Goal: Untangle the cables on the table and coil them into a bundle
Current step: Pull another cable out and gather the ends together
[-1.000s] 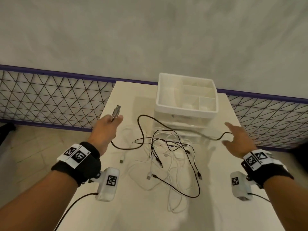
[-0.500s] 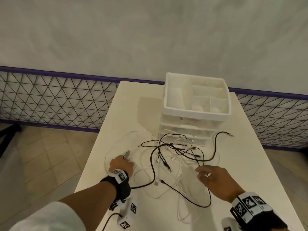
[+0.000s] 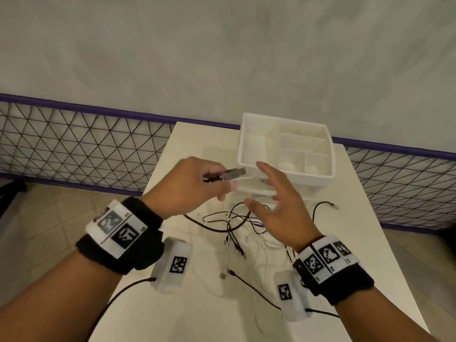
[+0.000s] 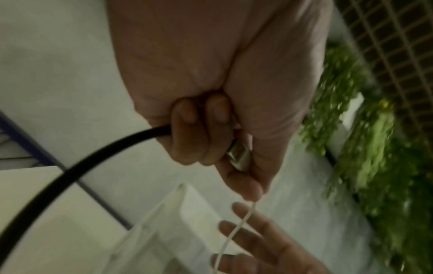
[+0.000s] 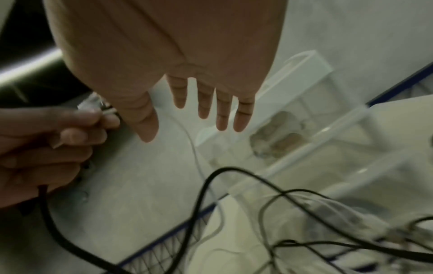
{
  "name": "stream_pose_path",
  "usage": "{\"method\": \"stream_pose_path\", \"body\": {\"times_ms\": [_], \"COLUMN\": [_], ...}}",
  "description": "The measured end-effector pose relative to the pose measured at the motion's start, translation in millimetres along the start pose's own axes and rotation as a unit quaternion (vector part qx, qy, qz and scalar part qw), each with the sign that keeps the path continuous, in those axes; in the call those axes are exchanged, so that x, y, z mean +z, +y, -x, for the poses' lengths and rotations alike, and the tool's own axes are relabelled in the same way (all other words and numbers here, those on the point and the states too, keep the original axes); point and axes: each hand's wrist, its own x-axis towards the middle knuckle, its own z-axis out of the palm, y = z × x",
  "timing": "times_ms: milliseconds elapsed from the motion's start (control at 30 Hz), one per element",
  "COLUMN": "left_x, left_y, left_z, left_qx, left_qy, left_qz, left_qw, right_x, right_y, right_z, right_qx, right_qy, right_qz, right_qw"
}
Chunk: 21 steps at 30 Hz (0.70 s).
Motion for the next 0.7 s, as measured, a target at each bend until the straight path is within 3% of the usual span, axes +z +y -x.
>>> {"method": "stream_pose_path", "body": {"times_ms": [67,133,200,267,300,367,433,500,600,700], "left_x": [-7,-13,-14,-7,-1,15,31,41,40,17], "left_y": [14,10,-9,-33,-44,-56,-48,-33,-15,-13], "left_z": [2,-1,-4,-3,0,6,9,5,-8,-15], "left_qx": [0.036,0.029,-0.039,-0.155,-0.213,-0.271,-0.264,-0.240,-0.207,-0.217], "left_qy": [0.055,0.158,0.248,0.298,0.299,0.250,0.154,0.085,0.124,0.218], "left_qz": [0.065,0.147,0.199,0.213,0.223,0.296,0.386,0.429,0.485,0.541], "left_qw": [0.996,0.976,0.947,0.918,0.903,0.881,0.870,0.867,0.840,0.783], "right_x": [2,-2,-9,-18,-21,-25,-22,-9,14,3], "right_y": [-17,-26,-28,-27,-26,-28,-35,-43,-44,-29], "right_z": [-9,-12,-12,-13,-15,-18,-17,-10,3,9], "right_qx": [-0.001,0.010,0.057,0.109,0.123,0.118,0.077,0.010,-0.044,-0.019], "right_qy": [-0.008,-0.005,0.013,0.054,0.080,0.116,0.100,0.039,-0.089,-0.114], "right_qz": [-0.071,-0.169,-0.268,-0.346,-0.369,-0.348,-0.255,-0.141,-0.108,-0.091], "right_qw": [0.997,0.986,0.962,0.930,0.918,0.923,0.959,0.989,0.989,0.989]}}
